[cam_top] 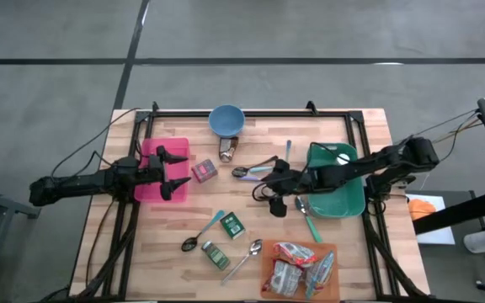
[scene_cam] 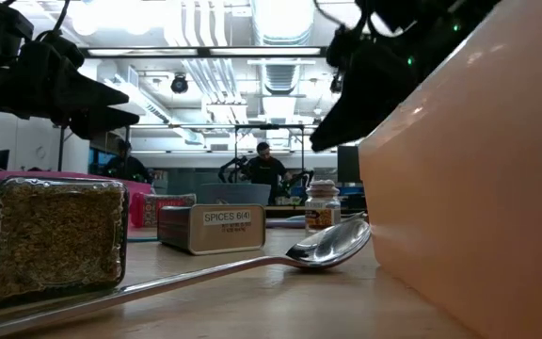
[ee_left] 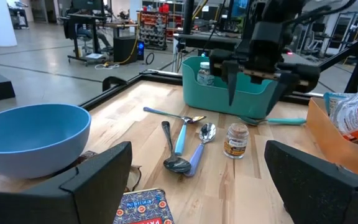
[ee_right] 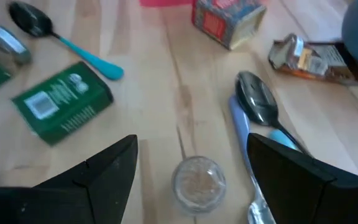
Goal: Pick & Place Food Item
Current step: Put the brown seasoning bottle into the green bin
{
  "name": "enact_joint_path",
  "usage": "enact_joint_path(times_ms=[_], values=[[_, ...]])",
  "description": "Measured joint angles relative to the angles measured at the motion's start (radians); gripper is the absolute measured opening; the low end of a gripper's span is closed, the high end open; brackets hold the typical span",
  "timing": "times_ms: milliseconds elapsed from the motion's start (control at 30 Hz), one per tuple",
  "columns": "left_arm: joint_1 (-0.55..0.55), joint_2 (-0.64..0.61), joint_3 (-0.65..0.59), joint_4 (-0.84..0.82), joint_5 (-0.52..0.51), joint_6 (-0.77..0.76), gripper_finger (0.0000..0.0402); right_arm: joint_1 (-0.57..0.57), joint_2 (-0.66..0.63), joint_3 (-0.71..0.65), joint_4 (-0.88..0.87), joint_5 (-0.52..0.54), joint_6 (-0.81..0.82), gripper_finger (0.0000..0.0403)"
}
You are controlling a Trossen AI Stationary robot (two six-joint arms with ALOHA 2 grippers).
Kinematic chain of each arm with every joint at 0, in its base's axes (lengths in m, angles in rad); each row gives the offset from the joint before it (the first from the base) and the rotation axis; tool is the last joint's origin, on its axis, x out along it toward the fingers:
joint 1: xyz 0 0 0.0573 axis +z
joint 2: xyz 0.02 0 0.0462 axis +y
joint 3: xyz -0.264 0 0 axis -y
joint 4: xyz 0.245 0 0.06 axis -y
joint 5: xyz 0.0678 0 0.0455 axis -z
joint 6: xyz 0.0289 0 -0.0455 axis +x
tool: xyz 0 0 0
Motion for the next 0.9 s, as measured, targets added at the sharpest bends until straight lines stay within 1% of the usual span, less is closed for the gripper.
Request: enact_joint_path(times_ms=[167,400,700,900], values=[[0.0,0.0,0.0,0.0,0.0,0.0,0.0372,-0.001,0.049,0.0,0.022,0.007,0.001,0.0299],[0.0,0.0,0.0,0.0,0.0,0.0,0.0372,-0.011,0.11,0.0,0.027,0.008,0.048,0.0299],[0.0,0.0,0.0,0.0,0.0,0.0,0.0372,-0.031,0.129,-0.001,0.043,0.0,0.048,0.0299],[0.0,0.0,0.0,0.0,0.0,0.0,0.0372,-0.028,0.13,-0.001,0.013,-0.02,0.055,0.0299]])
